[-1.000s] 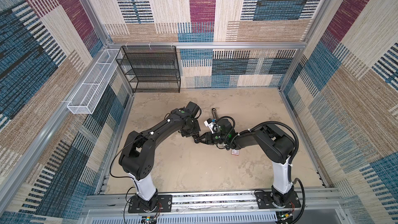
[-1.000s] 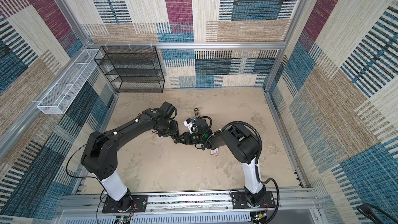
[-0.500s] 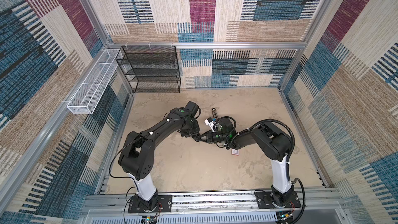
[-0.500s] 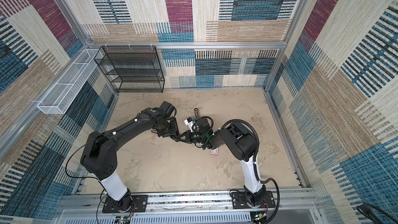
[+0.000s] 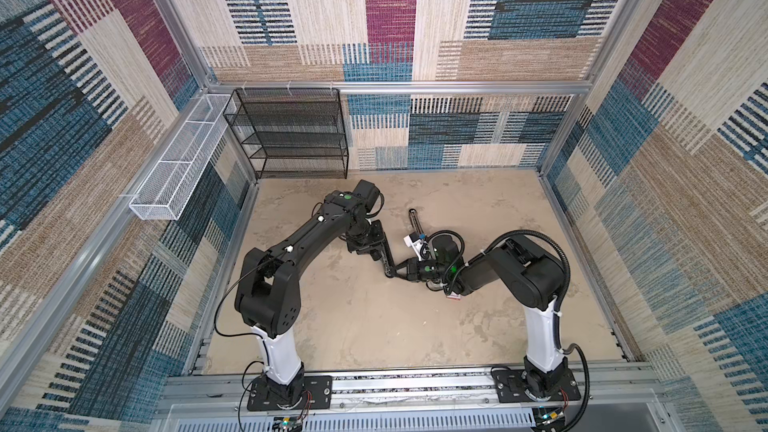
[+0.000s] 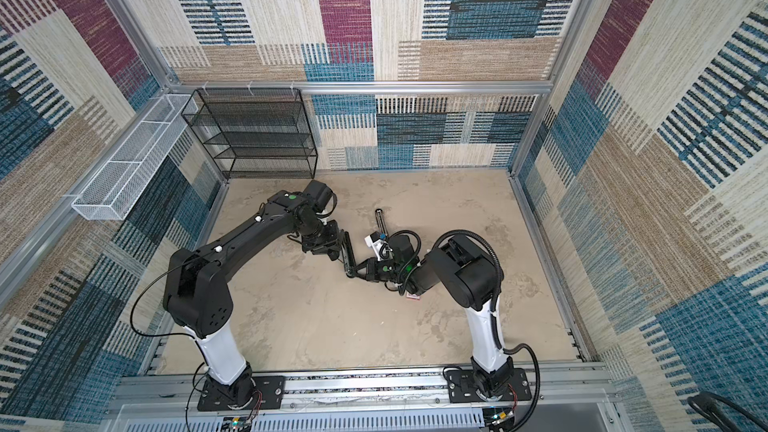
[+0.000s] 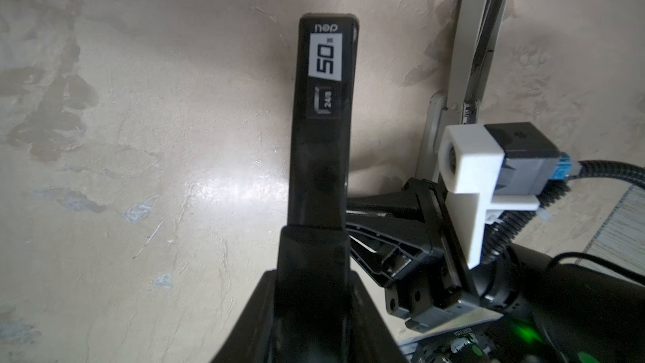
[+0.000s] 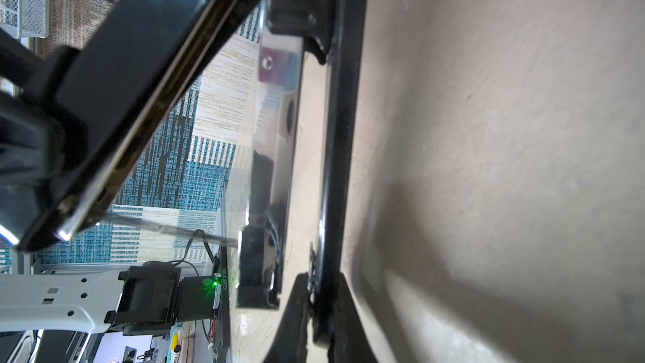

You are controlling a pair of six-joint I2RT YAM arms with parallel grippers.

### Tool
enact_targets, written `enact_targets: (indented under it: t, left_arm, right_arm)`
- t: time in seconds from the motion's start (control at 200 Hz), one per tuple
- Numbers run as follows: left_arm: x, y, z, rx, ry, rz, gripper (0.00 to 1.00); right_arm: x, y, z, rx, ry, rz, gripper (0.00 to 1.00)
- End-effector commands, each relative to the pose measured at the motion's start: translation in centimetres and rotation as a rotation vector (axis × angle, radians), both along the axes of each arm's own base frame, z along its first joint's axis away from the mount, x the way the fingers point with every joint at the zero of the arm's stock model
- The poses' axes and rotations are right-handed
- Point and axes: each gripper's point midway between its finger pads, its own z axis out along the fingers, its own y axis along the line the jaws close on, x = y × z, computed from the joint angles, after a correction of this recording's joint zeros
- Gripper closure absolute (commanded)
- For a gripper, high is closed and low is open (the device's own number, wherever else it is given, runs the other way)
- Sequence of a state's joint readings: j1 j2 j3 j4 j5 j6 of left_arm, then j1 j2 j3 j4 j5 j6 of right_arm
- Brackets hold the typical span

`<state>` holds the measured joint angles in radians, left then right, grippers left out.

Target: Load the staples into the stapler

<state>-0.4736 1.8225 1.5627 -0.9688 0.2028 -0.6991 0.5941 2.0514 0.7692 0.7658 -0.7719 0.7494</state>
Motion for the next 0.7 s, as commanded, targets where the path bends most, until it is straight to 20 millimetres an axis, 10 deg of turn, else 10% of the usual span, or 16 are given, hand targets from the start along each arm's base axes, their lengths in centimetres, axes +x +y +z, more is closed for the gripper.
enact_targets:
  t: [0.0, 0.696]
  left_arm:
    - [3.7, -0.9, 1.8, -0.068, -0.14, 0.019, 1.0]
    - [7.7, 2.7, 2.4, -0.055, -0.141, 0.027, 1.0]
  right_arm:
    - [-3.4, -1.1, -2.8, -0.079, 0.072, 0.105, 1.0]
    - [-10.0, -4.6, -6.7, -0.158, 0.175, 0.218, 1.0]
